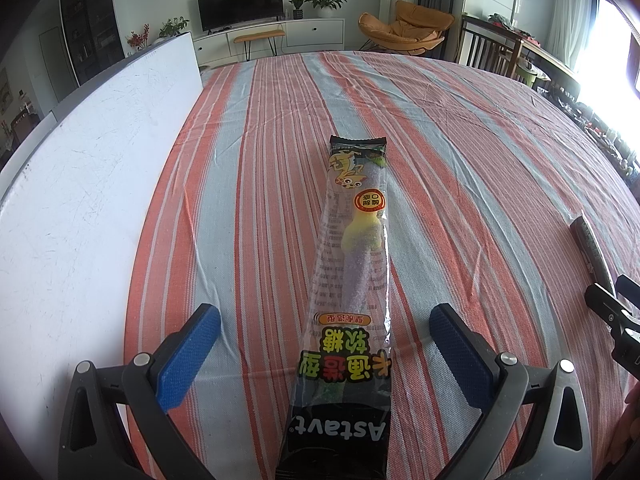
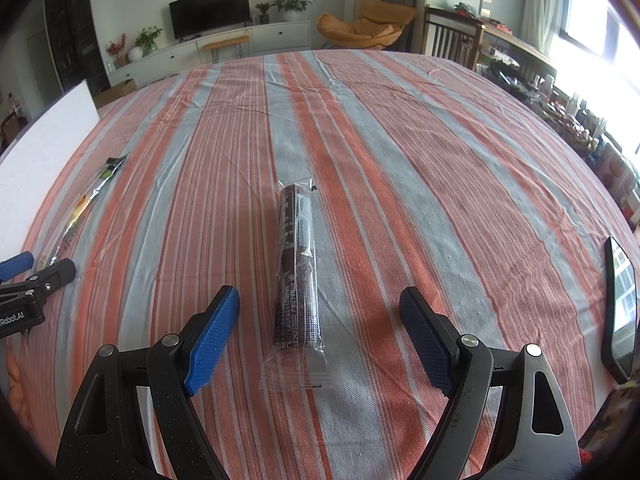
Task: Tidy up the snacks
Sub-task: 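Close the left gripper on the stick pack while the right grasps the dark bar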
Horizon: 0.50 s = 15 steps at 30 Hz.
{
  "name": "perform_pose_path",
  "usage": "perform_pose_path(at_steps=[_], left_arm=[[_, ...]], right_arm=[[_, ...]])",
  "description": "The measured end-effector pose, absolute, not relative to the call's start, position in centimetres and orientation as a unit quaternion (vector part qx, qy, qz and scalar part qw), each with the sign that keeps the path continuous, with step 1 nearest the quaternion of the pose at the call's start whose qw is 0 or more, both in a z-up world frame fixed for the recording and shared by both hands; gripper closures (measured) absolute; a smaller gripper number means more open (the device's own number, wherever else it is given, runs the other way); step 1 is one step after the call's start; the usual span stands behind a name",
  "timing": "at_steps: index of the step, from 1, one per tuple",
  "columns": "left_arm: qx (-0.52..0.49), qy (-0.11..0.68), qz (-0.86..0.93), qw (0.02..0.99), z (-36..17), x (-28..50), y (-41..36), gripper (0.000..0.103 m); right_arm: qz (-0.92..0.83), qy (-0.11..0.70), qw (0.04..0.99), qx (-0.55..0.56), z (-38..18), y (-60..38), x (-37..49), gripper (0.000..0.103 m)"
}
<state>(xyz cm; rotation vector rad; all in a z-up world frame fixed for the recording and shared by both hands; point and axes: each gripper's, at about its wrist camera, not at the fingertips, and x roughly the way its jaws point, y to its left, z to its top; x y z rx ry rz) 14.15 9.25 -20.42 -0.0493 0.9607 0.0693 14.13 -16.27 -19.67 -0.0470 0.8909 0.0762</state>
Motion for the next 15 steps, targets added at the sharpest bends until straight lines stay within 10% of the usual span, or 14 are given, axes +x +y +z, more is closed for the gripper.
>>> perform_pose_path(at_steps=[12, 15], left_arm=[[-0.002, 0.531, -0.009, 0.847, -20.1, 16.1, 8.7, 0.002], [0.009, 0.525, -0.027, 0.851, -19.3, 15.7, 7.6, 0.031]], right_arm=[[0.052, 0.514, 0.856, -0.014, -19.0, -16.0, 16.7, 0.017], [0.078, 0.541, 0.837, -0.014, -18.2, -15.0, 19.2, 0.019]])
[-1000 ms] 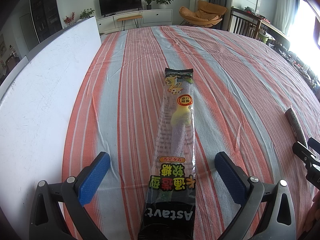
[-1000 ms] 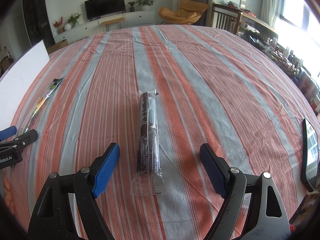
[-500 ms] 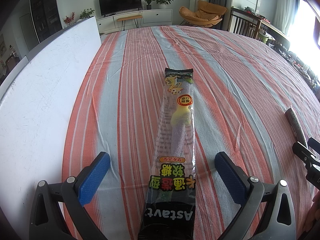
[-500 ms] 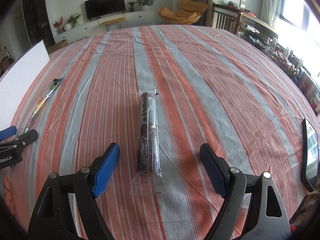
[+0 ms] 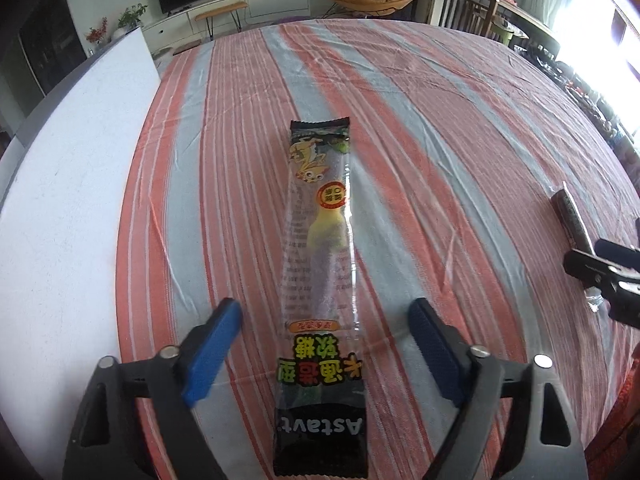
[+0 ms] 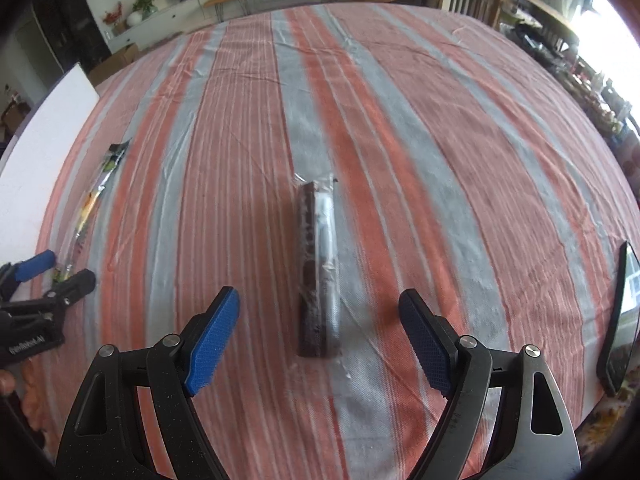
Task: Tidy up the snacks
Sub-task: 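Close the left gripper on the stick pack while the right grasps the dark bar, then carry the stick pack and dark bar over the white box and open both grippers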
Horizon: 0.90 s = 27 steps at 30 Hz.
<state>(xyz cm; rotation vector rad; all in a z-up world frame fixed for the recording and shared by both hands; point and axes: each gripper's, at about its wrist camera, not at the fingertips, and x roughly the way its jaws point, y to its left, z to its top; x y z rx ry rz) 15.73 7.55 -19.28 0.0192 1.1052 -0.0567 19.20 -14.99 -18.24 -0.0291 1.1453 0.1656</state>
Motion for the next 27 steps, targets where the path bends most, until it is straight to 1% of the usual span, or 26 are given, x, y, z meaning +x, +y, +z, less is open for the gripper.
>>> perform_pose_path(at_steps=[2, 3, 4, 5, 6, 7, 8, 9, 11, 18, 27], left_arm=[[0.02, 0.521, -0.037, 0.853, -18.8, 15.4, 6.7, 0.069], [0.018, 0.52, -0.042, 0.853, -18.7, 15.3, 6.5, 0.074], [0.017, 0.521, -0.042, 0.852, -18.7, 15.2, 6.4, 0.077], [0.014, 0.518, -0.041, 0.854, -18.6, 14.9, 6.4, 0.081], [0.008, 0.516, -0.043, 0.855, -18.3, 14.6, 6.6, 0.082], [-0.003, 0.515, -0.048, 0.856, -18.2, 14.3, 6.8, 0.085], [-0.015, 0.514, -0.054, 0.856, -17.9, 13.8, 7.0, 0.086], [-0.022, 0.511, -0.059, 0.857, -17.6, 13.4, 7.1, 0.087], [-0.027, 0.504, -0.064, 0.861, -17.1, 12.6, 7.2, 0.088], [-0.063, 0.475, -0.088, 0.873, -14.4, 10.3, 7.7, 0.088], [-0.103, 0.451, -0.112, 0.879, -10.8, 7.9, 8.6, 0.088]], right_arm=[[0.08, 0.543, 0.835, -0.039, -18.1, -13.8, 20.4, 0.021], [0.081, 0.546, 0.833, -0.051, -18.3, -13.3, 20.8, 0.021], [0.084, 0.55, 0.829, -0.054, -18.7, -12.9, 21.0, 0.022], [0.085, 0.555, 0.826, -0.053, -19.0, -12.7, 21.1, 0.032], [0.08, 0.544, 0.833, -0.059, -18.8, -12.6, 20.9, 0.036], [0.082, 0.543, 0.834, -0.053, -18.7, -12.9, 20.7, 0.056], [0.081, 0.545, 0.833, -0.046, -18.6, -13.2, 20.6, 0.079], [0.088, 0.549, 0.831, -0.029, -18.5, -13.5, 20.5, 0.084], [0.094, 0.554, 0.827, 0.01, -18.4, -14.5, 20.1, 0.085], [0.123, 0.536, 0.827, 0.12, -17.0, -17.9, 17.2, 0.085], [0.165, 0.504, 0.825, 0.196, -14.2, -19.5, 15.4, 0.085]])
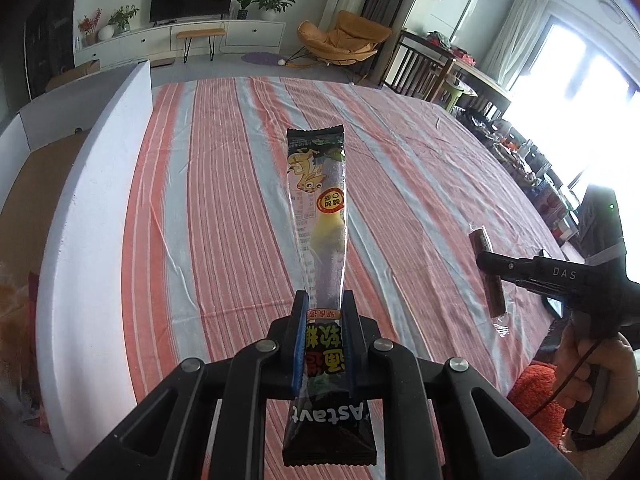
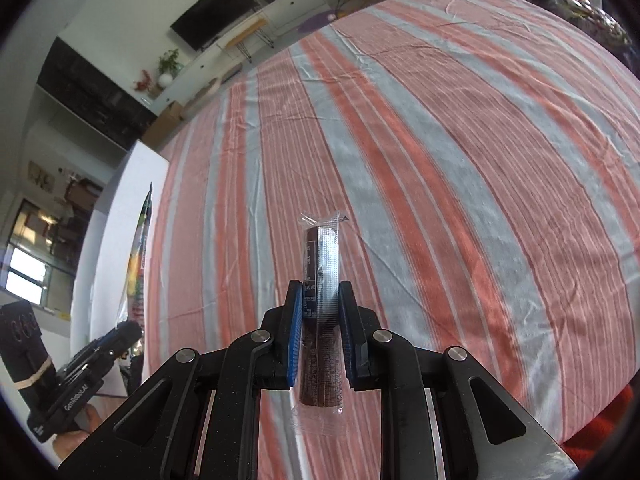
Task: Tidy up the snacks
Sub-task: 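Carry the stick pack and dark bar over the white box and open both grippers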
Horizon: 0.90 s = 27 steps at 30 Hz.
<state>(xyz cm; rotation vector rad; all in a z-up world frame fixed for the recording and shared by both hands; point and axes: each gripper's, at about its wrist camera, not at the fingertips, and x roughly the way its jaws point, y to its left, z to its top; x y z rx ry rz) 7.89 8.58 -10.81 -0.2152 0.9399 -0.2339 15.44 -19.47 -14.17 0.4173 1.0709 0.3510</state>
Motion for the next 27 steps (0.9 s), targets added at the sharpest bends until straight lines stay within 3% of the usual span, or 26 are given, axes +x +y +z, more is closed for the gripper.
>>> perform_pose_path(at_steps=[10, 19, 27], left_arm=[[-0.15, 0.398, -0.134, 0.895, -5.2, 4.4, 11.6, 0.088], [-0.18, 0.347, -0.091, 0.916, -0.9, 1.1, 19.9, 0.088], [-0.16, 0.356, 0.048, 0.919, -2.9, 1.4, 30.4, 0.088]], right_arm=[[0.225, 0.48, 0.821, 0.211, -9.9, -16.3, 14.0, 0.085], [0.319, 0.461, 0.805, 0.195, -4.4, -7.0, 13.0, 0.085], [0.406, 0.44, 0.792, 0.12, -0.1, 7.2, 13.4, 0.085]])
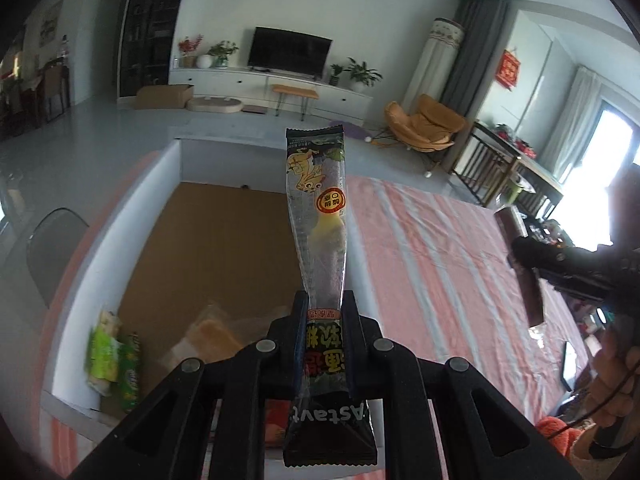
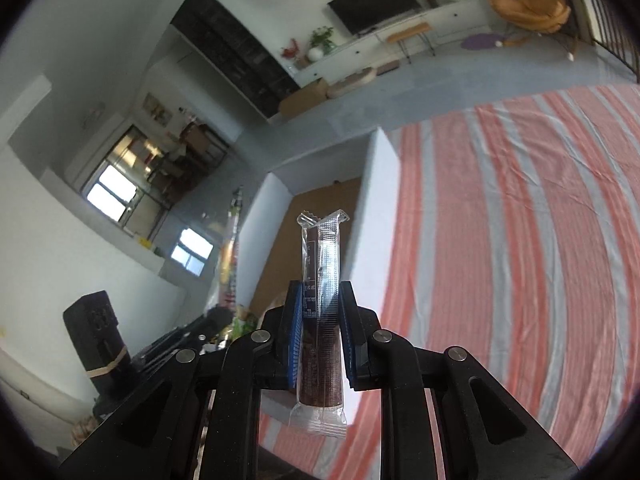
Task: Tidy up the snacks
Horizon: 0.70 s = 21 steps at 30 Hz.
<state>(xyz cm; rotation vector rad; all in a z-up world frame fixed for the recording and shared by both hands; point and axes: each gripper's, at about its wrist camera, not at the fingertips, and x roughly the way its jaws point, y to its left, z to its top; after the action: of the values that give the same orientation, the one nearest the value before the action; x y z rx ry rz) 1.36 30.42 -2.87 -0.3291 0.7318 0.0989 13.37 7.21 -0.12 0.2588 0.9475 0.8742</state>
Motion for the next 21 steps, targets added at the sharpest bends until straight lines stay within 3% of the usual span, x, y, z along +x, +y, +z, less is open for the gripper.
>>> perform_pose_path(at_steps=[7, 9, 11, 13, 16, 21], left_arm=[[-0.136, 0.388, 0.137, 0.901, -7.4, 2.0, 35.1, 0.086], [-0.116, 0.392, 0.163, 0.898, -8.5, 1.8, 35.4, 0.073], [-0.102, 0.388, 0.182, 0.898, -9.0, 1.6, 35.2, 0.027], [-0.09, 0.366, 0.193, 0.906, -9.3, 1.2, 34.7, 0.01], [-0.069, 0.347, 0.203, 0.913, -8.9, 0.9, 33.8, 0.004], [-0.065, 0.309, 0.203, 0.927, -6.8, 0.2, 32.5, 0.001]], right_arm=[[0.429, 0.46, 0.774, 0.076, -3.7, 15.8, 13.5, 0.084], [0.426, 0.462, 0.775, 0.065, -5.0, 17.0, 13.5, 0.075], [0.428, 0.462, 0.774, 0.069, -5.9, 17.0, 13.3, 0.039], [0.419, 0.454, 0.784, 0.055, -6.1, 16.6, 13.3, 0.038], [0.405, 0.432, 0.806, 0.025, -5.9, 15.3, 12.7, 0.038], [0.366, 0.372, 0.853, -0.012, -4.6, 12.7, 11.7, 0.028]])
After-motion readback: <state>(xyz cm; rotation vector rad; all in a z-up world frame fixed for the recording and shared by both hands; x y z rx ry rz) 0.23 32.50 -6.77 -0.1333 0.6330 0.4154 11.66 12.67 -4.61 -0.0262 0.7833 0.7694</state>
